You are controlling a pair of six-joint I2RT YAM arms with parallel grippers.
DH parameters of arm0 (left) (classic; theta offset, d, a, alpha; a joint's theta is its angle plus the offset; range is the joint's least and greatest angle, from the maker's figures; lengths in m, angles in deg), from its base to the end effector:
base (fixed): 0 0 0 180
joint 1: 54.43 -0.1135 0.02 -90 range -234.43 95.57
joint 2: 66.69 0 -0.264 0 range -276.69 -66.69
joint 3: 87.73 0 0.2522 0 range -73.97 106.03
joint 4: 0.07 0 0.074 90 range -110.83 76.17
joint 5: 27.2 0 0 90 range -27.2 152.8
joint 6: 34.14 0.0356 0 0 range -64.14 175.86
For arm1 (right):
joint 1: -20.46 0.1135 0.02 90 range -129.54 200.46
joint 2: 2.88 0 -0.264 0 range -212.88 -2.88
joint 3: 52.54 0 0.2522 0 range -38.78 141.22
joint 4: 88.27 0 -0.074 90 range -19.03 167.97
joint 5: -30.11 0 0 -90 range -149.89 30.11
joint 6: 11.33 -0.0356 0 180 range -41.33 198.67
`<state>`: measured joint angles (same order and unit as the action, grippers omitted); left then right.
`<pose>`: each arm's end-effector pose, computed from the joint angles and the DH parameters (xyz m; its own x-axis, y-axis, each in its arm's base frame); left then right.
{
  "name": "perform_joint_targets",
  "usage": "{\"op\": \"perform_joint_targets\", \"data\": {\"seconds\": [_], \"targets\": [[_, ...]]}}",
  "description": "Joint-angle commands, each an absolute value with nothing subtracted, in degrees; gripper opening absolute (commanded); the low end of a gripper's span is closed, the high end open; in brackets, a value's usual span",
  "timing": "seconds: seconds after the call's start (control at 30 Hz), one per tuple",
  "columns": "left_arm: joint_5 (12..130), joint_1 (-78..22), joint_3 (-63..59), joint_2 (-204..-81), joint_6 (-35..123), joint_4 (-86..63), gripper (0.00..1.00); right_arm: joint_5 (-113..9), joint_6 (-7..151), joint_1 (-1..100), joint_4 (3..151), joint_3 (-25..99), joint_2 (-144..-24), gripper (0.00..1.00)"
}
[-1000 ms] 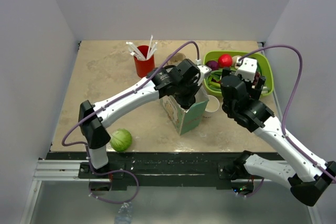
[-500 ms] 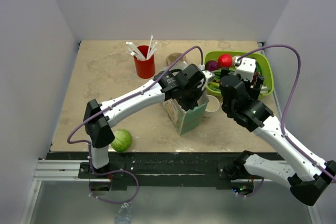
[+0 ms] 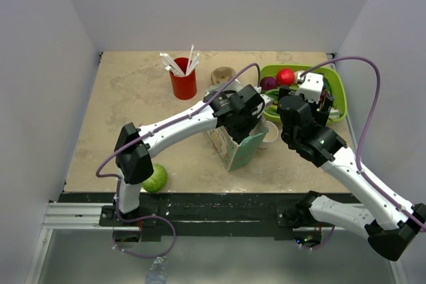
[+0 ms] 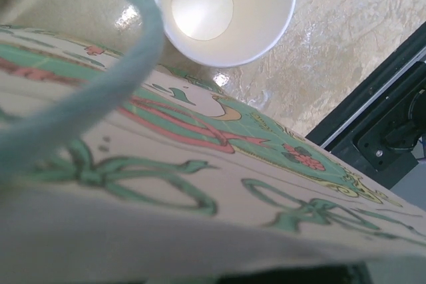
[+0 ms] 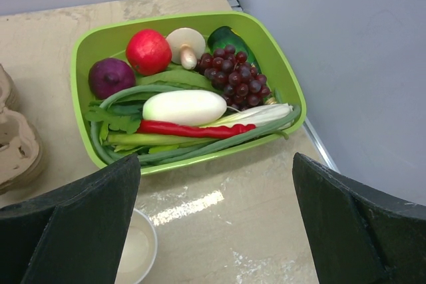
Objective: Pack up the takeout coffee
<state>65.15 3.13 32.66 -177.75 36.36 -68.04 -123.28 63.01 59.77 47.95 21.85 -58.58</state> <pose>0.2245 -0.3559 0.3072 -0.7171 0.5064 -0.4789 0.6528 0.7288 -0.2067 0.1684 0.0967 0.3743 -0.2234 -0.0267 -0.9744 0.4186 0.9001 -0.1206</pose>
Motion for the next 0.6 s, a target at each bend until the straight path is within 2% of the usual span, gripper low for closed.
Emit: {"op": "perform_joint_targets", "data": {"seconds": [0.0,0.17,0.3,0.57], "targets": [[65.4,3.5,34.6,-179.0,35.4,-69.5,0.00,-123.7,61.5,59.6,49.1,22.6,-57.9,0.98],[63.9,3.5,34.6,-179.4,34.9,-70.1,0.03,-123.8,61.5,59.6,49.1,22.4,-57.8,0.98],[63.7,3.5,34.5,-179.4,34.9,-70.3,0.17,-123.6,61.4,59.5,49.1,22.3,-57.7,0.98],[63.1,3.5,34.8,-178.7,34.8,-70.4,0.32,-123.3,61.0,59.6,49.0,22.2,-58.0,0.98]]}}
